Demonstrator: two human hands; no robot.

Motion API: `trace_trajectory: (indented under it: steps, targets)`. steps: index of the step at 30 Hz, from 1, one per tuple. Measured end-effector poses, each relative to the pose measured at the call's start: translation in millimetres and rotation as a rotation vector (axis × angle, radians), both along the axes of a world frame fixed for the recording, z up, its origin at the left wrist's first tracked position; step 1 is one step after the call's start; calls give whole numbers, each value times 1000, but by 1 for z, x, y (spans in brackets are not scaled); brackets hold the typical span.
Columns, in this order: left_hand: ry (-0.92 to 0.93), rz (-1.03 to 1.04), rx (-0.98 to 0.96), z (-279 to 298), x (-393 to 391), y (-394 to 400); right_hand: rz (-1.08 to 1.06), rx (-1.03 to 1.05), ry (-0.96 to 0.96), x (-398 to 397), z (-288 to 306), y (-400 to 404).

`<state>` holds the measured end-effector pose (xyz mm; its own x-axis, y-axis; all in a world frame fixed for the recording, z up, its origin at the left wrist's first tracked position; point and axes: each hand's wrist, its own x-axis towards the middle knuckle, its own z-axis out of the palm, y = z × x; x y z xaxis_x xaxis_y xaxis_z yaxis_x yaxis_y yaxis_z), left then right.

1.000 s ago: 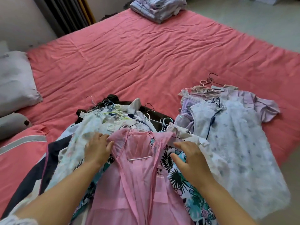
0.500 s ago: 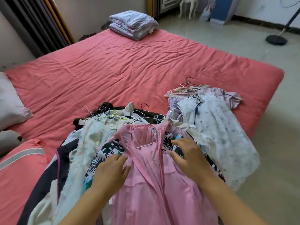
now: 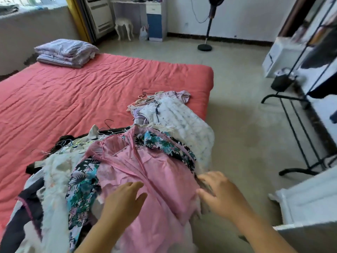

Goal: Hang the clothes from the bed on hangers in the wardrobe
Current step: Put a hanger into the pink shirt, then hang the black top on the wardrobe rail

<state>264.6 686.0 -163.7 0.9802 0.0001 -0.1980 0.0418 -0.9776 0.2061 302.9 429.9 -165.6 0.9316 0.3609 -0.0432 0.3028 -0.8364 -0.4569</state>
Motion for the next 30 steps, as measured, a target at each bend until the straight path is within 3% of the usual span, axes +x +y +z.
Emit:
trace_trajectory:
  steps: [5,10,19,30]
  targets:
    - [-14,-248,19,14,17,-87,-225,-2,-118,-55,21,-86]
    - [-46,-628,33,36,2,-214,-547,9,-190,-143,35,-173]
    - [-114,-1159,-36,55,-124,-408,-980,-89,-233,-337,66,-301]
    - [-346,-1518,-307,154,-225,-602,-1383,-266,-604,-466,181,-411]
